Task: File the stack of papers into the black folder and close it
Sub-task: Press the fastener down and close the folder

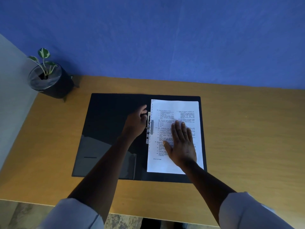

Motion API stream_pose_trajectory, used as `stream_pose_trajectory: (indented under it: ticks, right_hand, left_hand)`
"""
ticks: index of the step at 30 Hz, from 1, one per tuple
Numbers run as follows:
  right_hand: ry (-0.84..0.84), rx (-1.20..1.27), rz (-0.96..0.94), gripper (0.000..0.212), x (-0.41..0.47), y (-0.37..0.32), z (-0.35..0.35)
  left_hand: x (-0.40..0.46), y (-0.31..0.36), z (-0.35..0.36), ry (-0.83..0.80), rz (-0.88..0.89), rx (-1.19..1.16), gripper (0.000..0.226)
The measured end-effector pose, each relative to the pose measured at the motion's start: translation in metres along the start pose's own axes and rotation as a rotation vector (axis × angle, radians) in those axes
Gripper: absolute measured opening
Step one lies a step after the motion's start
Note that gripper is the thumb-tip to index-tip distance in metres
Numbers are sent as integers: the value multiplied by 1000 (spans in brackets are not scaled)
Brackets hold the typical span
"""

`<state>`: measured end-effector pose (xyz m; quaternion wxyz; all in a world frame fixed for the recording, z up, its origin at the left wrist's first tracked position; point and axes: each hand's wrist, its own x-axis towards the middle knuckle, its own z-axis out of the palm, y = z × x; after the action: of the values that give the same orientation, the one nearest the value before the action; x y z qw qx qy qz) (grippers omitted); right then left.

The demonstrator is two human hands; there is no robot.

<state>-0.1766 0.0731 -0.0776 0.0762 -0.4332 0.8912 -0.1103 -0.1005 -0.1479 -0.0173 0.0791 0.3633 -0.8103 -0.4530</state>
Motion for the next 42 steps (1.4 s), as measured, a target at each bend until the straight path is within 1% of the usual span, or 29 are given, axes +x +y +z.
stream_pose_trajectory:
  ticks: [2, 7, 11, 15, 22, 25, 29, 33, 39, 42]
  right_hand:
    - [4, -2, -1, 81, 0, 0, 0]
    - [9, 1, -5, 80, 0, 1, 1]
    - [7, -8, -6, 80, 1, 1, 2]
    - [4, -3, -7, 80, 1, 1, 2]
    - [5, 1, -10, 81, 1, 0, 2]
    - [4, 0, -9, 81, 1, 0, 1]
    - [3, 7, -3, 81, 1, -1, 1]
    - [14, 9, -10, 80, 1, 0, 2]
    - [18, 7, -5, 80, 1, 1, 5]
    - [17, 1, -2, 80, 1, 1, 6]
  left_hand:
    - [1, 1, 1, -31, -14, -18, 44]
    - [-6, 6, 0, 23, 11, -84, 31]
    - [-18, 5, -4, 35, 42, -67, 26]
    - [-30, 1, -8, 17, -15, -174, 24]
    - [-45, -10, -7, -13, -58, -185, 22]
    - [-46, -13, -10, -63, -69, -168, 28]
    - [-46, -22, -16, -102, -96, -19, 50]
    - [-46, -31, -14, -135, -123, 37, 65]
    - [-51, -32, -5, -92, -52, 250, 79]
    - [-54, -33, 0, -64, -6, 356, 82]
